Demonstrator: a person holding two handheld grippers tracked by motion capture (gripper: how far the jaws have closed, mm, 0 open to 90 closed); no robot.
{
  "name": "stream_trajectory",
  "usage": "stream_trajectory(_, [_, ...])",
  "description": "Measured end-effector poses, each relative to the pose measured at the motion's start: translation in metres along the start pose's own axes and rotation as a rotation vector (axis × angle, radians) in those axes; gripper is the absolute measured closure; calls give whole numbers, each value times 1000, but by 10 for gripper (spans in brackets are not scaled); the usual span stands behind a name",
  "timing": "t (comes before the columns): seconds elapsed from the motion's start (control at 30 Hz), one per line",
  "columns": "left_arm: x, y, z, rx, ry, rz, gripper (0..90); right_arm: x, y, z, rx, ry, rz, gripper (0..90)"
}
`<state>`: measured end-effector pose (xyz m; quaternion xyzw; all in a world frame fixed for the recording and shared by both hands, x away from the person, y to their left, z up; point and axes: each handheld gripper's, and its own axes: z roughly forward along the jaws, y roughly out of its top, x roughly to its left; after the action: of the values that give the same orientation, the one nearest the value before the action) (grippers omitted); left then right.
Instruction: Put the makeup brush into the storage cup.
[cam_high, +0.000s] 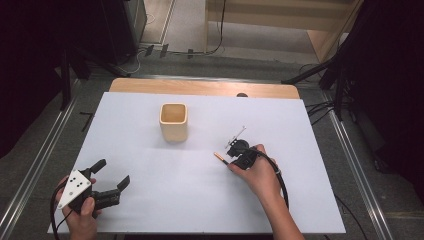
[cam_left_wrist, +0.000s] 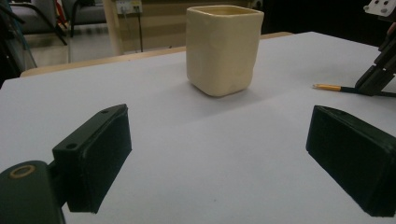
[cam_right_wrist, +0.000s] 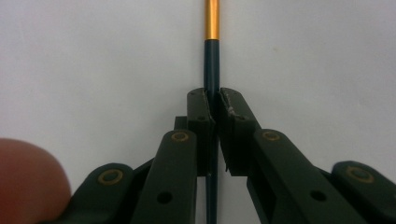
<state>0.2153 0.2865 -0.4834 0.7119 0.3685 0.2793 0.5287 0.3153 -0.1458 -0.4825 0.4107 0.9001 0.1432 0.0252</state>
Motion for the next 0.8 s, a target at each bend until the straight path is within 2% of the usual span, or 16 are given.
stream_trajectory(0.07, [-1,0,2,3,-4,2,76,5,-2,0,-15,-37,-23,849])
stream_trajectory(0.13, [-2,1,3,6,-1,3,77,5,-5,0,-35,-34,-27,850])
stream_trajectory(0.23, [-6,2,5,10,9,24,76,1,-10,0,-78,-15,-22,850])
stream_trajectory(0.33, [-11,5,13,23,-3,37,77,0,-16,-2,-131,-2,-7,850])
stream_trajectory(0.47, [-15,12,20,19,-12,39,77,-3,-26,-12,-241,28,8,850])
stream_trajectory(0.6, [-23,20,30,19,-11,75,76,-6,-34,-22,-320,72,23,849])
stream_trajectory(0.73, [-28,25,40,19,-28,77,76,-10,-42,-29,-376,111,32,849])
stream_trajectory(0.8, [-32,29,50,10,-42,74,76,-11,-45,-31,-406,109,42,849])
